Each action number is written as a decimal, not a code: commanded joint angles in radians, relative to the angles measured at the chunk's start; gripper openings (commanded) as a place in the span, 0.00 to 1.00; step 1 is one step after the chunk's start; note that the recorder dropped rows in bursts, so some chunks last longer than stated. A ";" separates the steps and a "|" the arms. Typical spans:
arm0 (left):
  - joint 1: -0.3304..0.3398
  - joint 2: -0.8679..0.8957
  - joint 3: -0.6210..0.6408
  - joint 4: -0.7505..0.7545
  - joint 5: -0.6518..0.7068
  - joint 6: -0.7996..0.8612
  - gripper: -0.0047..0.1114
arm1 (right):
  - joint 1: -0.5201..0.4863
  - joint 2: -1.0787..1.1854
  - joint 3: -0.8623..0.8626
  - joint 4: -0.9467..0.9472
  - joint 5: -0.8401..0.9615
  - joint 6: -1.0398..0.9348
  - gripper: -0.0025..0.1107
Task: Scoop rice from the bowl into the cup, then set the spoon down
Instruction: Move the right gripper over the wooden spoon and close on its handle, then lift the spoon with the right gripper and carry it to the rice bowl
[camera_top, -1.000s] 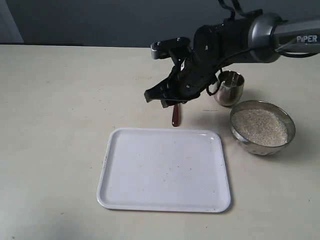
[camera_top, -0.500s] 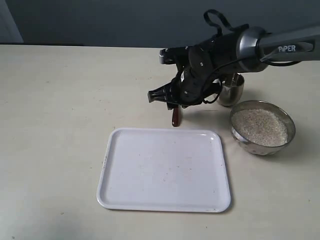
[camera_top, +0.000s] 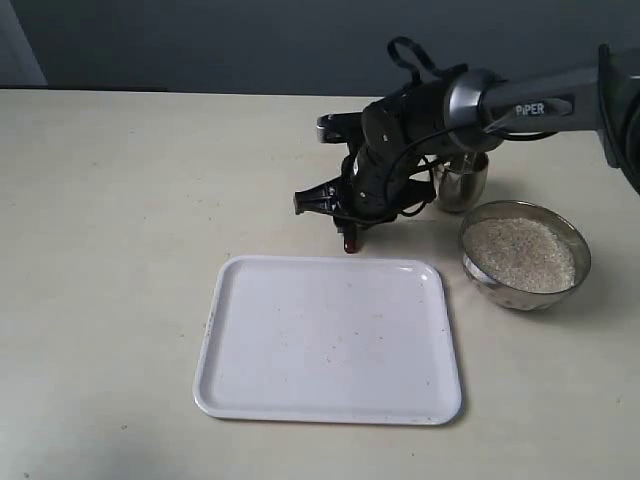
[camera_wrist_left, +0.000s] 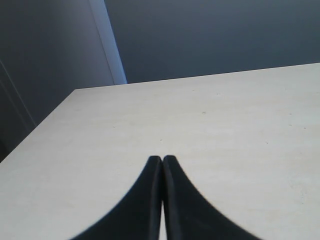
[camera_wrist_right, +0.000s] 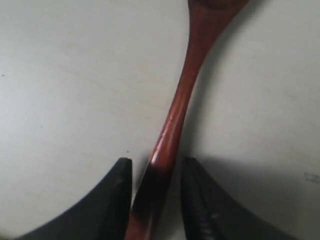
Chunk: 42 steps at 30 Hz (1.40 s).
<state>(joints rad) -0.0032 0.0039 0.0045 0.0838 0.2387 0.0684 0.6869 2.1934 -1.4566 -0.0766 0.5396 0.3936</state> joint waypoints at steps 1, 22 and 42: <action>0.000 -0.004 -0.005 -0.002 0.000 -0.004 0.04 | -0.001 0.021 -0.006 -0.025 0.015 0.008 0.11; 0.000 -0.004 -0.005 -0.002 0.000 -0.004 0.04 | 0.001 -0.141 -0.006 -0.190 0.131 -0.165 0.01; 0.000 -0.004 -0.005 -0.002 0.000 -0.004 0.04 | 0.001 -0.512 -0.006 -0.027 0.665 -0.584 0.01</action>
<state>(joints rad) -0.0032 0.0039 0.0045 0.0838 0.2387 0.0684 0.6891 1.7404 -1.4632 -0.1260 1.1189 -0.1475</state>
